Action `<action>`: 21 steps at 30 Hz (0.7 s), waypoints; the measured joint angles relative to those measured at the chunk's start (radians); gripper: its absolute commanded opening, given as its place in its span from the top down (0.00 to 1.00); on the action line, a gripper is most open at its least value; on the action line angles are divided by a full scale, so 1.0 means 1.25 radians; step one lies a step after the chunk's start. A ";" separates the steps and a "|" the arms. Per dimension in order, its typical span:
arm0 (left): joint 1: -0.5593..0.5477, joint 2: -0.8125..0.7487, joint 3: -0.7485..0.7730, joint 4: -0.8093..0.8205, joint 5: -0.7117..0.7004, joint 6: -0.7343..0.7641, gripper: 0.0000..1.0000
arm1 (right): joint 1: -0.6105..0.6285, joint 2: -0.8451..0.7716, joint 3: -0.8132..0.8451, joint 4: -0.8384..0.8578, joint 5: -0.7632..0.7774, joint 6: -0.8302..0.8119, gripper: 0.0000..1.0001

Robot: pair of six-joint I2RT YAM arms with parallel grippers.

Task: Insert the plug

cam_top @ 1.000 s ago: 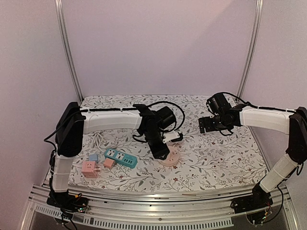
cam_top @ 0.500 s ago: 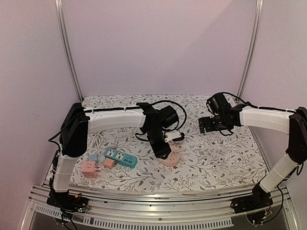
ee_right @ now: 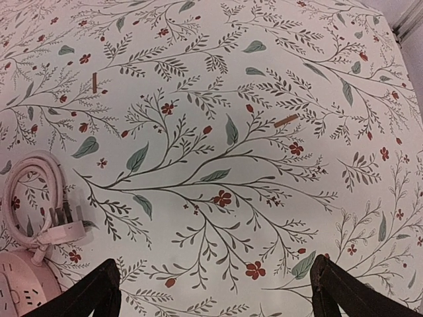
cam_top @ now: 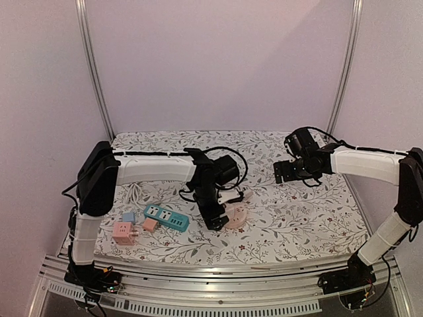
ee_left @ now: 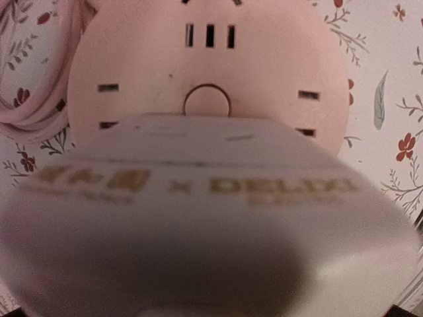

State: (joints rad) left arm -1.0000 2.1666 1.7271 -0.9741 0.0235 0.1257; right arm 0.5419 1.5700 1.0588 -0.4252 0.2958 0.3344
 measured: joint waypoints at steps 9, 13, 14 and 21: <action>-0.002 -0.188 -0.108 0.015 0.011 -0.022 0.01 | 0.000 -0.027 -0.006 0.000 -0.009 0.000 0.01; -0.003 -0.316 -0.182 0.065 -0.017 -0.050 0.01 | 0.000 -0.031 -0.006 0.000 -0.016 0.000 0.02; -0.003 -0.336 -0.201 0.072 -0.028 -0.058 0.01 | 0.000 -0.031 -0.006 0.000 -0.017 0.000 0.02; -0.003 -0.433 -0.366 0.107 -0.125 -0.156 0.01 | 0.000 -0.036 -0.006 0.002 -0.043 0.001 0.02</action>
State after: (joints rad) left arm -1.0039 1.6249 1.2701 -0.8406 -0.1326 -0.0692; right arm 0.5419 1.5253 1.0512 -0.4232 0.2417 0.3359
